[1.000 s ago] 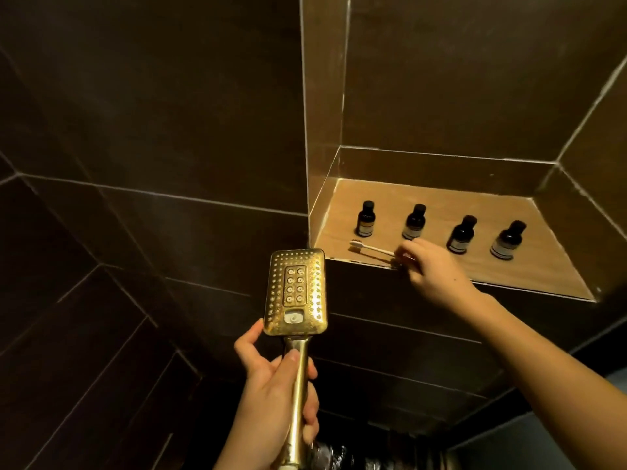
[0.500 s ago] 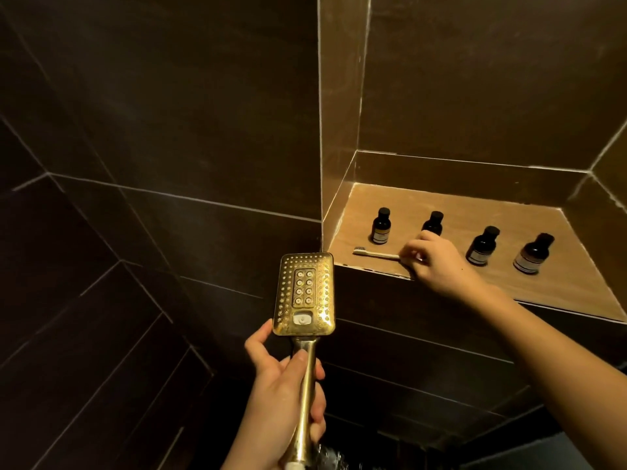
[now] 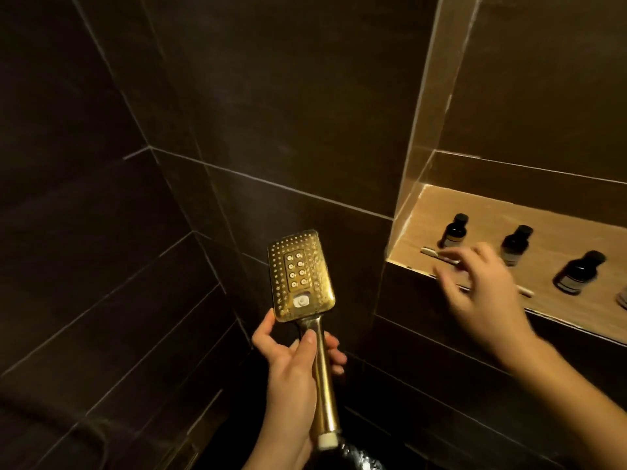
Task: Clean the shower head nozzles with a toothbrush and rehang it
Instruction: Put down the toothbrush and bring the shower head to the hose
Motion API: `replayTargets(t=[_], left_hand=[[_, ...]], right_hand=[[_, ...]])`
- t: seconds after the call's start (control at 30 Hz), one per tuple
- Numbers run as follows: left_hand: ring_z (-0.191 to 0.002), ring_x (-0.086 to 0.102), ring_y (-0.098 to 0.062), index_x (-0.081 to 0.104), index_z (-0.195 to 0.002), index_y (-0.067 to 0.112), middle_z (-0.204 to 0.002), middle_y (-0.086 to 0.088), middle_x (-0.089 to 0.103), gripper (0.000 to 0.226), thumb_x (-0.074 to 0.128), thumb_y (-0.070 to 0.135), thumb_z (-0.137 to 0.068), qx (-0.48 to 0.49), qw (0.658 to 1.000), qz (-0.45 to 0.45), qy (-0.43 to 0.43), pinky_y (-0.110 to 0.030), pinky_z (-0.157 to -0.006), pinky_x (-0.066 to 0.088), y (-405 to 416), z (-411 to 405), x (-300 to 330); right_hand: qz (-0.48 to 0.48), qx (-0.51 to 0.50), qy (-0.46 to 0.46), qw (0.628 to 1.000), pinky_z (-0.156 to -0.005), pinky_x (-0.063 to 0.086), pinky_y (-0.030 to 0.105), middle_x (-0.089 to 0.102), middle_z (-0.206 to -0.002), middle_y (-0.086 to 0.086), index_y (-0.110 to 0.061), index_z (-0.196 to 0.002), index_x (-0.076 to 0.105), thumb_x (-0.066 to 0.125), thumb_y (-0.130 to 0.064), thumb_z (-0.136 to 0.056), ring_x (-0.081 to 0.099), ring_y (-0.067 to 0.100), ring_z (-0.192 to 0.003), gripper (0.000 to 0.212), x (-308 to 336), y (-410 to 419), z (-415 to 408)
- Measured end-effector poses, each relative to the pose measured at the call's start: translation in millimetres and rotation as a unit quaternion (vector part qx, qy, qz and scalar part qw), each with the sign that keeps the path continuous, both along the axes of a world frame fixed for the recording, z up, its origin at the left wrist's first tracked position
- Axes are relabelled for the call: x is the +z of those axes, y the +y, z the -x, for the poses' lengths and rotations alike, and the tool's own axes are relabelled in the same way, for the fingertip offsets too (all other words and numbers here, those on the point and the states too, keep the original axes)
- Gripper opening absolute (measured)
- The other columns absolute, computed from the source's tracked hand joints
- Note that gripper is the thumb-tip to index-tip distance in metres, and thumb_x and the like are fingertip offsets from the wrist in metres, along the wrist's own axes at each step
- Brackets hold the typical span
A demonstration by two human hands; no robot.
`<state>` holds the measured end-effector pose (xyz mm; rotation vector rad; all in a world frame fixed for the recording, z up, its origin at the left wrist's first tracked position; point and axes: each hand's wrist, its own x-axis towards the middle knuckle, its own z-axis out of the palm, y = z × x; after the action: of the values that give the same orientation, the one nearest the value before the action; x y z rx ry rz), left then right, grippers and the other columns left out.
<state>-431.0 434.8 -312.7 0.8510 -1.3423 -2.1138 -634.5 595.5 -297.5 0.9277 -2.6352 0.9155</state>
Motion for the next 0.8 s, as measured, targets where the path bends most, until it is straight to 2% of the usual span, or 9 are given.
replayTargets(t=[0.07, 0.13, 0.2, 0.3, 0.43, 0.53, 0.6, 0.73, 0.8], left_hand=[[-0.068, 0.069, -0.02, 0.032, -0.136, 0.043, -0.082, -0.011, 0.075, 0.054, 0.05, 0.006, -0.101, 0.049, 0.998, 0.024, -0.004, -0.035, -0.069, 0.054, -5, -2, 5], [-0.075, 0.071, -0.015, 0.035, -0.135, 0.042, -0.091, -0.009, 0.076, 0.054, 0.054, 0.006, -0.099, 0.099, 0.995, 0.031, -0.007, -0.035, -0.08, 0.055, -12, -5, 10], [-0.094, 0.074, -0.013, 0.04, -0.133, 0.045, -0.107, -0.007, 0.075, 0.054, 0.056, 0.006, -0.098, 0.146, 0.989, 0.035, -0.011, -0.04, -0.092, 0.055, -17, -10, 15], [-0.104, 0.071, -0.011, 0.049, -0.128, 0.052, -0.117, -0.001, 0.072, 0.048, 0.053, 0.011, -0.101, 0.223, 0.971, 0.085, -0.034, -0.042, -0.095, 0.054, -30, -26, 17], [-0.118, 0.062, -0.007, 0.049, -0.133, 0.055, -0.13, 0.012, 0.065, 0.048, 0.049, 0.018, -0.103, 0.316, 0.933, 0.163, -0.062, -0.043, -0.104, 0.049, -62, -56, 18], [-0.09, 0.072, -0.01, 0.048, -0.142, 0.043, -0.097, 0.002, 0.075, 0.052, 0.049, 0.01, -0.102, 0.361, 0.911, 0.186, -0.071, -0.028, -0.083, 0.055, -87, -88, 22], [-0.077, 0.069, -0.012, 0.046, -0.142, 0.044, -0.086, -0.002, 0.07, 0.054, 0.051, 0.009, -0.101, 0.396, 0.888, 0.215, -0.09, -0.024, -0.073, 0.054, -101, -109, 25], [-0.095, 0.063, -0.01, 0.033, -0.14, 0.054, -0.106, 0.002, 0.062, 0.061, 0.059, 0.018, -0.097, 0.434, 0.854, 0.241, -0.159, -0.021, -0.086, 0.049, -128, -155, 21], [-0.095, 0.059, 0.002, 0.031, -0.133, 0.072, -0.111, 0.018, 0.06, 0.063, 0.061, 0.037, -0.09, 0.446, 0.821, 0.309, -0.178, -0.014, -0.087, 0.046, -152, -177, 32]], right_hand=[[0.067, 0.096, -0.088, 0.989, -0.084, 0.044, 0.018, 0.06, -0.103, -0.01, -0.024, -0.11, 0.066, 0.056, -0.039, -0.094, 0.055, 0.002, -0.094, 0.024, -2, -37, -55], [0.096, 0.182, -0.189, 0.96, -0.085, 0.045, 0.018, 0.063, -0.101, -0.014, -0.027, -0.109, 0.068, 0.055, -0.047, -0.093, 0.058, -0.001, -0.097, 0.028, -8, -76, -100], [0.133, 0.226, -0.318, 0.911, -0.086, 0.049, 0.029, 0.066, -0.097, -0.009, -0.028, -0.104, 0.07, 0.053, -0.046, -0.094, 0.061, 0.005, -0.094, 0.027, -10, -112, -133], [0.188, 0.236, -0.454, 0.838, -0.083, 0.052, 0.047, 0.07, -0.092, 0.004, -0.021, -0.095, 0.068, 0.049, -0.038, -0.099, 0.065, 0.022, -0.09, 0.025, -1, -151, -164], [0.203, 0.264, -0.503, 0.798, -0.084, 0.055, 0.047, 0.071, -0.096, 0.005, -0.024, -0.101, 0.067, 0.045, -0.033, -0.103, 0.068, 0.024, -0.093, 0.024, 12, -191, -201], [0.188, 0.304, -0.507, 0.784, -0.083, 0.057, 0.043, 0.072, -0.096, 0.001, -0.027, -0.103, 0.067, 0.044, -0.03, -0.103, 0.069, 0.017, -0.091, 0.024, 22, -220, -230], [0.174, 0.329, -0.514, 0.773, -0.084, 0.057, 0.041, 0.073, -0.097, -0.003, -0.029, -0.103, 0.068, 0.045, -0.028, -0.103, 0.07, 0.012, -0.09, 0.023, 26, -235, -250], [0.127, 0.35, -0.574, 0.729, -0.079, 0.053, 0.023, 0.076, -0.09, -0.008, -0.027, -0.098, 0.07, 0.05, -0.022, -0.101, 0.071, 0.003, -0.085, 0.021, 38, -272, -290], [0.131, 0.363, -0.573, 0.723, -0.071, 0.048, 0.016, 0.074, -0.078, -0.013, -0.028, -0.086, 0.067, 0.052, -0.019, -0.1, 0.067, -0.003, -0.074, 0.022, 64, -303, -308]])
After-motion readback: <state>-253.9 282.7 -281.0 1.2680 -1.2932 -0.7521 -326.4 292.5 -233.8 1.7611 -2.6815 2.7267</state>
